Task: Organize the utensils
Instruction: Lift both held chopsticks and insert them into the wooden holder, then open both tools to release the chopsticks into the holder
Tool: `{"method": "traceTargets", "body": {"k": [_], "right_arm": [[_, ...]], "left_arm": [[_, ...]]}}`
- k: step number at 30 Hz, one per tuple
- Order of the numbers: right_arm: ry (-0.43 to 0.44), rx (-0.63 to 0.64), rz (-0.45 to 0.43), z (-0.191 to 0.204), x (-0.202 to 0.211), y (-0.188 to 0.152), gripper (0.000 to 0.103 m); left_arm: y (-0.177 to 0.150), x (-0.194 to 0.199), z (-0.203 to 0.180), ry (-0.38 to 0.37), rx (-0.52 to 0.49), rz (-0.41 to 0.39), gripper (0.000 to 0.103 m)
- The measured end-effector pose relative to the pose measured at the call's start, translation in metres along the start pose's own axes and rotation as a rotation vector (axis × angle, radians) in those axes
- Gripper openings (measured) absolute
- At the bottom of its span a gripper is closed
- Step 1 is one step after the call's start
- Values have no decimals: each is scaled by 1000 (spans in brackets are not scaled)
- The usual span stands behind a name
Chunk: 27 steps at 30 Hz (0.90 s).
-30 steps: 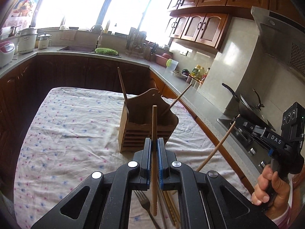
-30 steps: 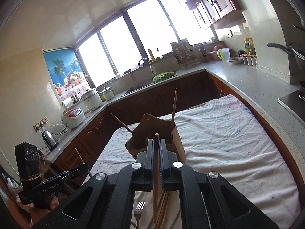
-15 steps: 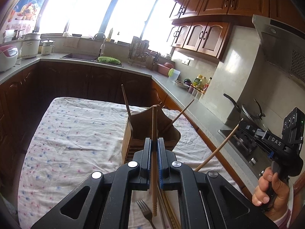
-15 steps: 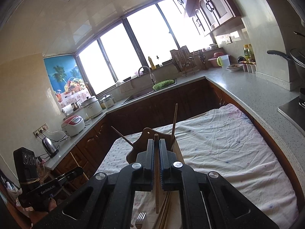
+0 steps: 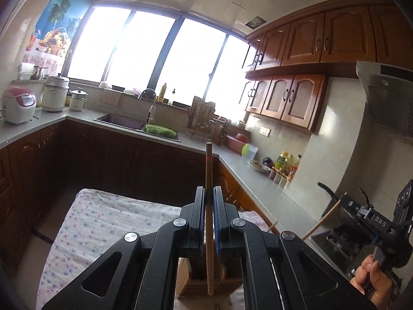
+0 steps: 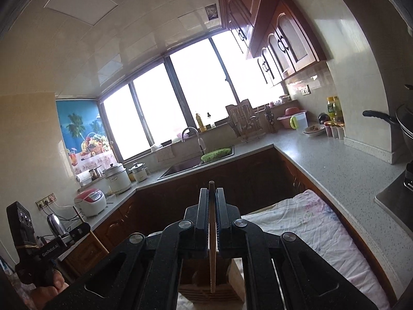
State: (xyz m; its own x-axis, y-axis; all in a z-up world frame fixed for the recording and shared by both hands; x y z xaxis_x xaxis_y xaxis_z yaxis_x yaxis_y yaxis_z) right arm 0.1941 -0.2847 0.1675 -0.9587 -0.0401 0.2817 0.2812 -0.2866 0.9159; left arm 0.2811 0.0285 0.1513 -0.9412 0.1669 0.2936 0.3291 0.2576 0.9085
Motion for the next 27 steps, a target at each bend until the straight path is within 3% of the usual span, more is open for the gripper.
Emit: {"method": "traceTargets", "body": {"k": [6,13,20,27], "right_arm": [[-18,-19,6,-15,-35,-5,4],[-51,-53,33,-41,-65,-47,5],[-64,-63,71,-50,-82,-76,5],[-65,-47,120,-47,-93,-90,5]], "left_arm": [[-15,-50,8,65,64,-18,4],[-59,-91,-1,105,78,-4,4],[-92,-125,-10,93,30,47,4],[-92,-133,-4,100,-6,99,5]]}}
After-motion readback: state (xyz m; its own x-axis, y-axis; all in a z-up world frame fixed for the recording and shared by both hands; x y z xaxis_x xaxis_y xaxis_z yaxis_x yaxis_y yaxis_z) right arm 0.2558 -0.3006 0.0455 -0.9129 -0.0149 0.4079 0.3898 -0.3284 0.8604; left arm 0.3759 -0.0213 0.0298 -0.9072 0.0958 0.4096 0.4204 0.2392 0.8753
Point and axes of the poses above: each gripper's, at about its wrist camera, not at the fingertips, and x roughly against the way its jaws point, z to its left, y to its top, the point moved 6 cm from there along -x, roughly the way its jaws point, and after that the axes turned 8 degrees about y, right-handed, at the moved point
